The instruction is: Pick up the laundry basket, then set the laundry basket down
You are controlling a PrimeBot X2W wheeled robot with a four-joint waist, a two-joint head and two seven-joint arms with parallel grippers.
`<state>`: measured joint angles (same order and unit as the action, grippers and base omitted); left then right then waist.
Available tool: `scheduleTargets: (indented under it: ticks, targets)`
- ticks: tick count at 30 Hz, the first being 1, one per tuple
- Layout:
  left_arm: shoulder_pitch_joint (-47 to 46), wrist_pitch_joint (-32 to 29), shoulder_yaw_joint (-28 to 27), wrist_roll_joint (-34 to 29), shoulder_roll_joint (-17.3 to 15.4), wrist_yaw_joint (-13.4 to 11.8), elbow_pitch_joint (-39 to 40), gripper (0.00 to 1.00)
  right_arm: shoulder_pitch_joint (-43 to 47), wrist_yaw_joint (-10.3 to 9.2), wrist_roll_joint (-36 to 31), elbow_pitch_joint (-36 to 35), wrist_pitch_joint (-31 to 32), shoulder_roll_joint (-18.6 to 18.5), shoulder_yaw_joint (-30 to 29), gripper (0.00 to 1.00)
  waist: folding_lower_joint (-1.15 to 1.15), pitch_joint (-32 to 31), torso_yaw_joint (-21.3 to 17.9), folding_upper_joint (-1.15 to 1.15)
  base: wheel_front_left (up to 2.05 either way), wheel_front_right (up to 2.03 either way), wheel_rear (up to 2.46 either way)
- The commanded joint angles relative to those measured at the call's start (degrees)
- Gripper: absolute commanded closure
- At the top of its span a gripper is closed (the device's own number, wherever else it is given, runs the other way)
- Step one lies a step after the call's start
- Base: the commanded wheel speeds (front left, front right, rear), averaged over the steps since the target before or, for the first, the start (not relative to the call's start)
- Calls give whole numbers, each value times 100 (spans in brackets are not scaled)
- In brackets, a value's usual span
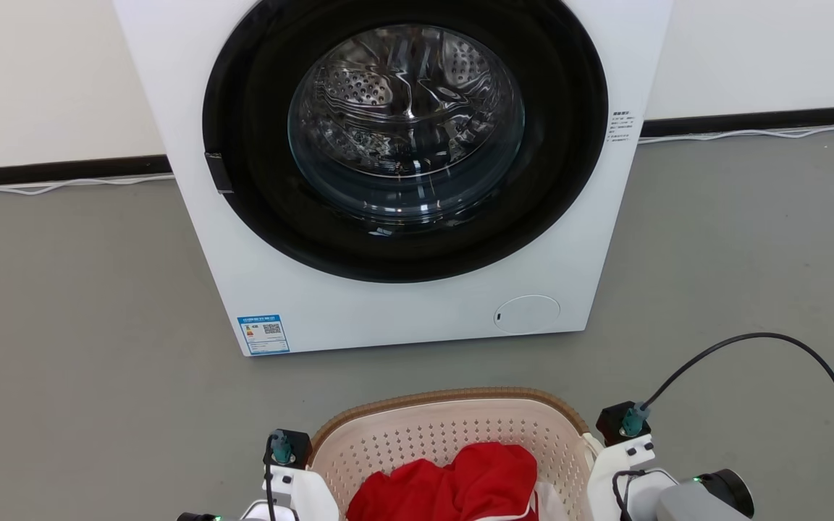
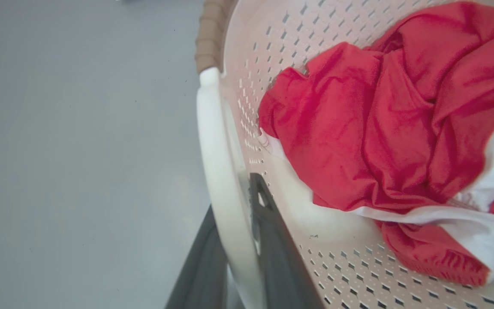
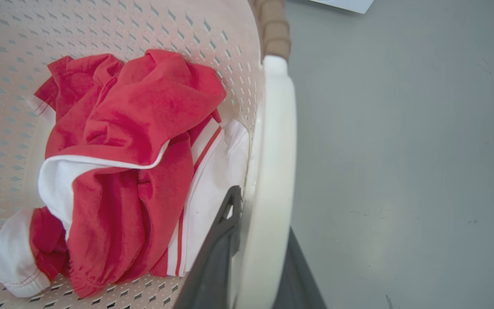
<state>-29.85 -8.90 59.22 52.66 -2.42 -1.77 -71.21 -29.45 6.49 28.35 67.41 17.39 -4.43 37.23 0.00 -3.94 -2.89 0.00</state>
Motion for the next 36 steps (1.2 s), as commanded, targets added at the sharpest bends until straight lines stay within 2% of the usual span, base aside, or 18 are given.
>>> scheduleTargets:
  ticks: [1, 22, 33, 36]
  targets:
    - [-259, 35, -55, -15, -46, -4, 58, 100, -209, 100, 46, -181, -97, 156, 134, 100, 0, -2, 3, 0, 0, 0, 0]
    - [-428, 79, 63, 142, -46, -50, -15, 100, -318, 100, 153, -160, -219, 156, 159, 100, 0, 147, 63, 0, 0, 0, 0]
    - [-912, 203, 56, 115, -69, -73, -122, 100, -690, 100, 301, -270, -620, 156, 11, 100, 0, 676, 105, 0, 0, 0, 0]
    - [-1186, 341, 22, 108, -75, -93, -125, 100, -941, 100, 266, -295, -882, 156, -42, 100, 0, 1060, 141, 0, 0, 0, 0]
